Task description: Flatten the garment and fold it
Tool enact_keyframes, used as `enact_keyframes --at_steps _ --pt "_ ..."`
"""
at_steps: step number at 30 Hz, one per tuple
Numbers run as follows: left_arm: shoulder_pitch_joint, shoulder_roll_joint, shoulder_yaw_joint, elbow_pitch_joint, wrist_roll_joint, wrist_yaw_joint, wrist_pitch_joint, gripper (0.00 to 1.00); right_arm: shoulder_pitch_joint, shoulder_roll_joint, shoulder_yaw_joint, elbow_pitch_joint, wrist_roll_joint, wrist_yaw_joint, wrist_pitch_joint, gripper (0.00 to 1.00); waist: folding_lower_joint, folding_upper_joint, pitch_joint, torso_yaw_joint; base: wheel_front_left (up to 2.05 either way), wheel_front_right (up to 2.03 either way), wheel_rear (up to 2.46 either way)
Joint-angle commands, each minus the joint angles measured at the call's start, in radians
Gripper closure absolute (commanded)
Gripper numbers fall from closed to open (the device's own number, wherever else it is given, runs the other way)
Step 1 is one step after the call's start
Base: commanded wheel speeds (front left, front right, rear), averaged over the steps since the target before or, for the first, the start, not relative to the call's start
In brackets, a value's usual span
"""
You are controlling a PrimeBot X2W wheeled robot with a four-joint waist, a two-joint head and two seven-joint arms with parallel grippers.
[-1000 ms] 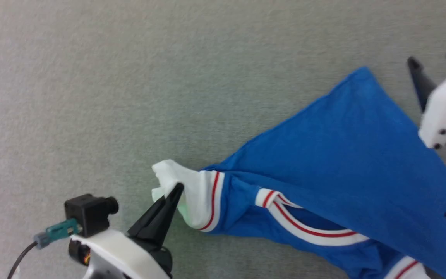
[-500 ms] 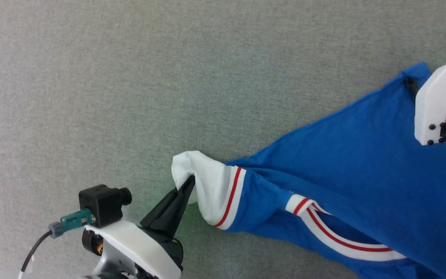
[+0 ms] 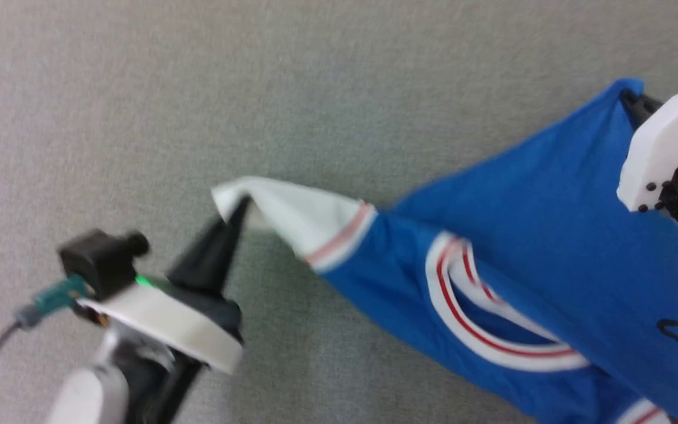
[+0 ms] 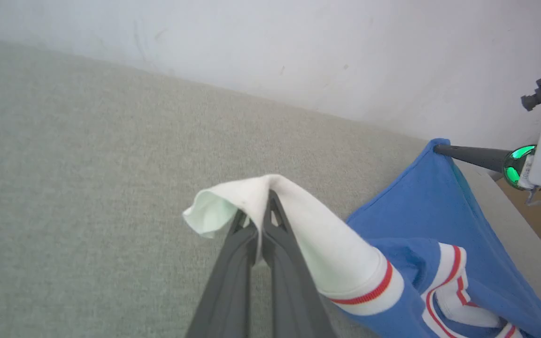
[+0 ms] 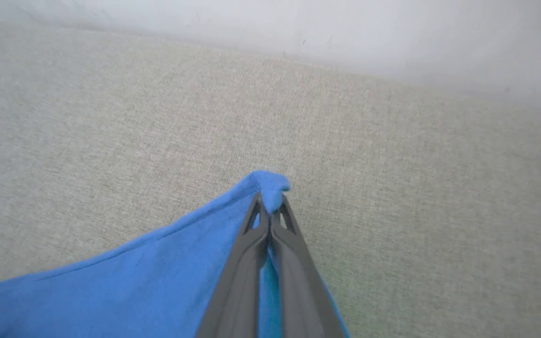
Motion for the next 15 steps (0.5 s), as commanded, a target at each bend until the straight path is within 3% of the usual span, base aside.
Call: enact_keyframes --at_steps 1,6,15 --pt "-0.05 0.013 0.02 0.006 0.031 -0.001 -0.023 1.0 0.0 0.008 -0.012 -0.007 0.012 -0.001 -0.028 1.0 -0.0001 0.0 -0.087 -0.054 0.0 0.0 0.0" --pt "-0.202 0.062 0.035 0.041 0.107 -0.01 -0.041 1.0 -0.026 0.019 -0.053 -0.025 0.035 -0.001 -0.105 1.0 -0.0001 0.0 -0.189 -0.098 0.0 0.0 0.0" --pt "-0.612 0.212 0.022 0.159 0.162 -0.054 0.05 1.0 -0.211 -0.023 -0.046 -0.01 0.046 -0.001 -0.184 1.0 -0.0001 0.0 -0.309 -0.183 0.0 0.0 0.0"
